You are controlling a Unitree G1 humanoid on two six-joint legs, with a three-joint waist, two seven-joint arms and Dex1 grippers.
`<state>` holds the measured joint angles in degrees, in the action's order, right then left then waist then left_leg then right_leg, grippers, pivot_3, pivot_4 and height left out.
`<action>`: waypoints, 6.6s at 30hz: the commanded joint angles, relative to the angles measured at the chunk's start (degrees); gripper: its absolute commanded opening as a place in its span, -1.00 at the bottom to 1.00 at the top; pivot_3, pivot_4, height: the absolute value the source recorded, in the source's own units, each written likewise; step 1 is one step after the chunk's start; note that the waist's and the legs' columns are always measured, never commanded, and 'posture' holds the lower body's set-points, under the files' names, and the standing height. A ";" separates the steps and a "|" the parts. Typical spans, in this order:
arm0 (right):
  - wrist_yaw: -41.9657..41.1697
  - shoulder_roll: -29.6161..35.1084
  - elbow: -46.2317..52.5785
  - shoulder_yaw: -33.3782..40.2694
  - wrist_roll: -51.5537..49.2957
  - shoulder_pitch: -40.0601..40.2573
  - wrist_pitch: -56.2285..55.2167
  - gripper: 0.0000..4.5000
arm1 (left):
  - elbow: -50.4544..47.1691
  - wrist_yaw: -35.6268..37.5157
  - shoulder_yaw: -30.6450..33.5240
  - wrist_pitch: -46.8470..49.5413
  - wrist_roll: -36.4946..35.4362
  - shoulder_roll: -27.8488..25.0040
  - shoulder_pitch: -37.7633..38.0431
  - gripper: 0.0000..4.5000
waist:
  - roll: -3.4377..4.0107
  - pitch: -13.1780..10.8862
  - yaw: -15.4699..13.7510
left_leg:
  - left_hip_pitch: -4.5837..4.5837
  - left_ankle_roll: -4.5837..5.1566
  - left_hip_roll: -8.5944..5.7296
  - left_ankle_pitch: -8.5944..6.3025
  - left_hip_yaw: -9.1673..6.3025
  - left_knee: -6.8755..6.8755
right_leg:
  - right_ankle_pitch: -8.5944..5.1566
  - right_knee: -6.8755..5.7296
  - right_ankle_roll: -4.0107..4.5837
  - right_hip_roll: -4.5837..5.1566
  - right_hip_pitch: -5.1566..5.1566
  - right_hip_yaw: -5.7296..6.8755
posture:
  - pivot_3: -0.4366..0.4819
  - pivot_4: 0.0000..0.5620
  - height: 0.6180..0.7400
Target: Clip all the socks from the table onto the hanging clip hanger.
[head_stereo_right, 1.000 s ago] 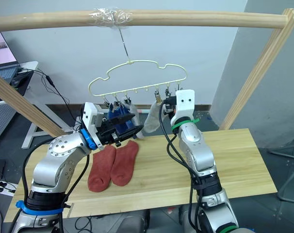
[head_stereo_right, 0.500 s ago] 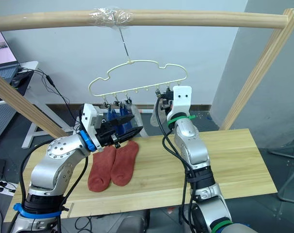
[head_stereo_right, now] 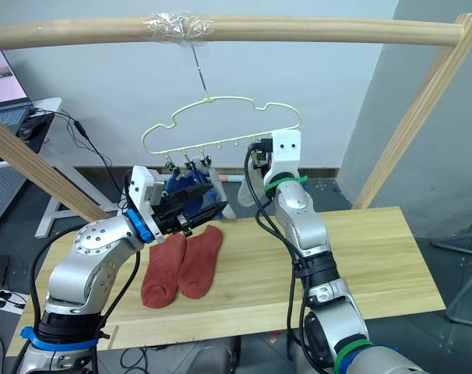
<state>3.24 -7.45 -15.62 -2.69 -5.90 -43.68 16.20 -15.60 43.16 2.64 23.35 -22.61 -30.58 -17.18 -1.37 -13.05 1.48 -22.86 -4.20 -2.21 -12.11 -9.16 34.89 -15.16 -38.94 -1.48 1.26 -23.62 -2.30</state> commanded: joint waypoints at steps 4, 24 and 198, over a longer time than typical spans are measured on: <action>-4.25 -3.78 -2.53 1.60 -4.69 -4.87 -4.26 -0.20 | -2.21 -0.14 0.78 -0.82 -0.53 -0.38 -0.40 0.22 | 0.00 0.00 0.01 | 0.00 0.00 0.00 0.00 0.00 0.00 | 0.00 0.00 0.00 0.00 0.00 0.00 | 0.25 -0.37 1.00; -1.73 4.94 4.71 -2.26 5.90 1.61 -2.07 -0.20 | -2.27 -1.00 0.51 -0.76 -0.69 0.25 -0.10 0.22 | 0.00 0.00 -0.18 | -0.02 0.00 0.00 0.00 0.00 0.01 | 0.00 -0.02 0.00 0.02 -0.01 -0.01 | 0.23 -0.34 1.00; -9.41 9.37 20.24 1.68 -6.51 2.71 19.76 -1.00 | 33.48 -14.37 -9.73 -3.10 21.43 7.20 6.08 -0.02 | 0.07 -0.05 -0.25 | -0.01 0.01 0.04 0.00 -0.01 -0.04 | -0.04 0.00 -0.04 0.14 -0.06 -0.01 | 0.09 -0.24 1.00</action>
<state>-6.19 1.79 2.03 -1.77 -12.15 -40.47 36.14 16.33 27.41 -5.92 20.29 -2.10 -22.90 -12.28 -1.30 -13.10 1.23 -22.87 -4.20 -2.17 -12.11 -9.17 34.85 -15.20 -38.94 -1.52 1.41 -23.67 -2.31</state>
